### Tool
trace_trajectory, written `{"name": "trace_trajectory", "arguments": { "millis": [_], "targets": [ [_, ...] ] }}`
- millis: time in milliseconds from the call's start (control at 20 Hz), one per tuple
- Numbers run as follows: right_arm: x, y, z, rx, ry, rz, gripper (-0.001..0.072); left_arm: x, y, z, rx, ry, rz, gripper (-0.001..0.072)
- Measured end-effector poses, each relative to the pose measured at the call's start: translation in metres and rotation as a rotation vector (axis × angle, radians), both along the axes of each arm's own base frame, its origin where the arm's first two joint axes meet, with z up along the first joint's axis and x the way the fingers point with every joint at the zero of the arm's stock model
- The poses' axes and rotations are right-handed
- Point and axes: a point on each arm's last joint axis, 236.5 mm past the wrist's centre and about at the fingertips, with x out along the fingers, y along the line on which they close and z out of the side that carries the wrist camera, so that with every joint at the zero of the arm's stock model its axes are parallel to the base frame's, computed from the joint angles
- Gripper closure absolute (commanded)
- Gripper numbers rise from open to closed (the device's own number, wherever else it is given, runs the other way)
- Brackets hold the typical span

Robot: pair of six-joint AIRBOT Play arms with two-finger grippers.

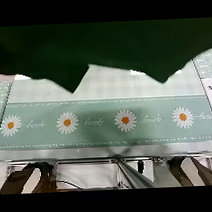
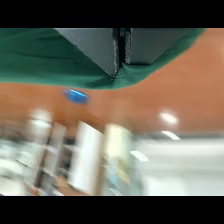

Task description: Fold the shirts.

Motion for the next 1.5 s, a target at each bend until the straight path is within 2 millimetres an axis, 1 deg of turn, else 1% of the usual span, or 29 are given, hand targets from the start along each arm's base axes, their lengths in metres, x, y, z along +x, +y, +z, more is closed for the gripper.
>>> {"name": "trace_trajectory", "arguments": {
  "millis": [100,150,200,300,350,400,500,600,650,700,800,900,1000,1150,1250,1350,1450,1500],
  "targets": [
    [-0.030,0.013,0.013,-0.065,-0.034,-0.044,0.0696,-0.041,0.013,0.009,0.059,-0.035,0.090,0.0686],
    [-0.043,0.017,0.016,-0.092,-0.047,-0.068,0.0696,-0.059,0.018,0.008,0.085,-0.033,0.130,0.0686],
    [-0.055,0.021,0.018,-0.116,-0.052,-0.090,0.0697,-0.072,0.023,0.004,0.104,-0.024,0.162,0.0685],
    [-0.074,0.028,0.016,-0.153,-0.049,-0.108,0.0697,-0.088,0.034,-0.013,0.122,0.032,0.218,0.0686],
    [-0.082,0.029,0.010,-0.169,-0.026,-0.112,0.0697,-0.092,0.038,-0.019,0.122,0.047,0.234,0.0685],
    [-0.088,0.026,0.004,-0.186,0.001,-0.121,0.0697,-0.090,0.041,-0.030,0.122,0.079,0.245,0.0686],
    [-0.095,0.017,-0.011,-0.209,0.066,-0.135,0.0697,-0.076,0.047,-0.065,0.121,0.189,0.254,0.0686],
    [-0.091,0.009,-0.024,-0.218,0.131,-0.132,0.0697,-0.052,0.051,-0.105,0.113,0.306,0.245,0.0686],
    [-0.085,0.008,-0.032,-0.221,0.168,-0.117,0.0697,-0.037,0.052,-0.133,0.106,0.390,0.231,0.0685],
    [-0.076,0.006,-0.040,-0.219,0.208,-0.100,0.0697,-0.023,0.050,-0.156,0.096,0.458,0.208,0.0686],
    [-0.046,0.002,-0.063,-0.218,0.303,-0.062,0.0697,0.010,0.042,-0.204,0.074,0.596,0.141,0.0685],
    [-0.008,0.001,-0.096,-0.210,0.418,-0.022,0.0697,0.046,0.035,-0.246,0.041,0.709,0.080,0.0686],
    [0.037,0.000,-0.139,-0.197,0.532,0.014,0.0697,0.083,0.030,-0.285,0.006,0.801,0.036,0.0685],
    [0.107,-0.004,-0.211,-0.159,0.673,0.043,0.0697,0.138,0.019,-0.343,-0.026,0.909,-0.008,0.0685],
    [0.148,-0.005,-0.258,-0.128,0.738,0.053,0.0697,0.174,0.009,-0.376,-0.038,0.953,-0.028,0.0686],
    [0.185,-0.005,-0.300,-0.093,0.774,0.058,0.0697,0.208,0.002,-0.404,-0.054,0.976,-0.033,0.0686],
    [0.218,-0.004,-0.334,-0.050,0.785,0.052,0.0697,0.240,-0.001,-0.429,-0.103,0.991,-0.009,0.0686],
    [0.234,-0.004,-0.349,-0.023,0.787,0.047,0.0697,0.252,-0.002,-0.440,-0.125,1.000,0.002,0.0686]
  ]
}}
